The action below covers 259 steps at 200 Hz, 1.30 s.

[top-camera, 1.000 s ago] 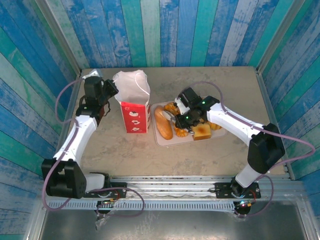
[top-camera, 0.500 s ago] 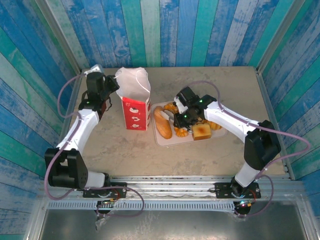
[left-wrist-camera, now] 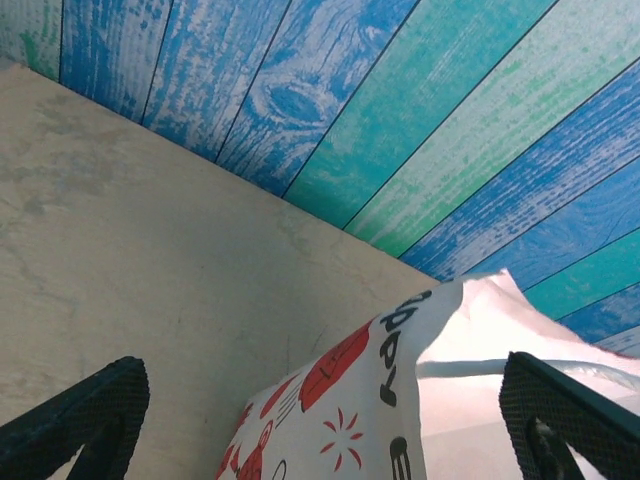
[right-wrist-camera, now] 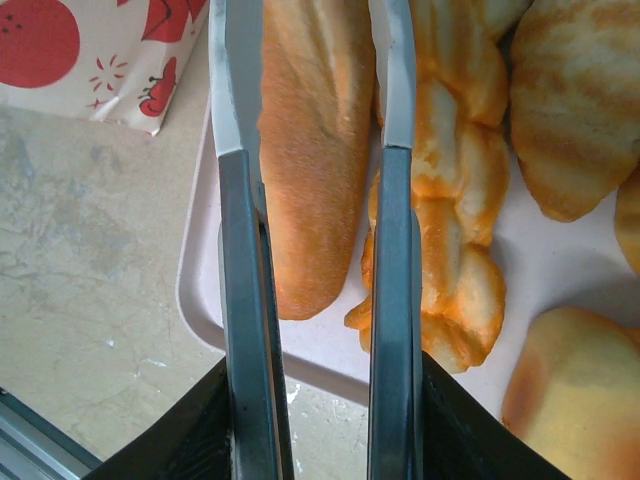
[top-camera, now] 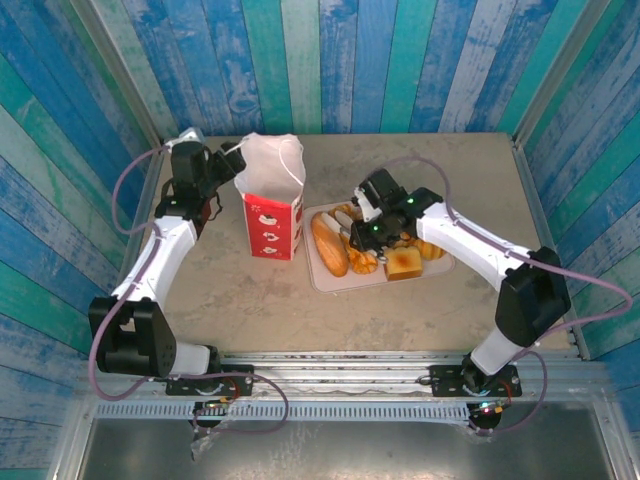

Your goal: Take the fake bread out of the paper bag

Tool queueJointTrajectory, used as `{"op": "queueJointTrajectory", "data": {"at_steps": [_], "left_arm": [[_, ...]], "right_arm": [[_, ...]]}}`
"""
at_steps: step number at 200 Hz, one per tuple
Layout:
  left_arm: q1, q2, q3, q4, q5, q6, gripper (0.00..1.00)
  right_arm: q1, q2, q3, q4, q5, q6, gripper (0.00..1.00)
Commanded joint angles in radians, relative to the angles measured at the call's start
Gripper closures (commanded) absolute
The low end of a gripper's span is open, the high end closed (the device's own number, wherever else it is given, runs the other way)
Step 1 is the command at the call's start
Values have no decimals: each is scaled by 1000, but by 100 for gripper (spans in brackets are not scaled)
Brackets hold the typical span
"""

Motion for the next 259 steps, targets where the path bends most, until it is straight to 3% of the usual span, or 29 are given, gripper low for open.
{"op": "queueJointTrajectory", "data": {"at_steps": [1, 95, 165, 259], "left_arm": [[4, -47, 33, -66, 15, -3, 6], [6, -31, 39, -196, -26, 3, 6], [4, -87, 58, -186, 109, 26, 6], [5, -208, 74, -259, 114, 28, 6]], "right_arm": [[-5, -42, 16, 17, 13, 18, 57], [-10, -72, 16, 19, 7, 22, 57], [-17, -89, -2, 20, 41, 25, 58], [-40, -161, -53, 28, 54, 42, 59]]}}
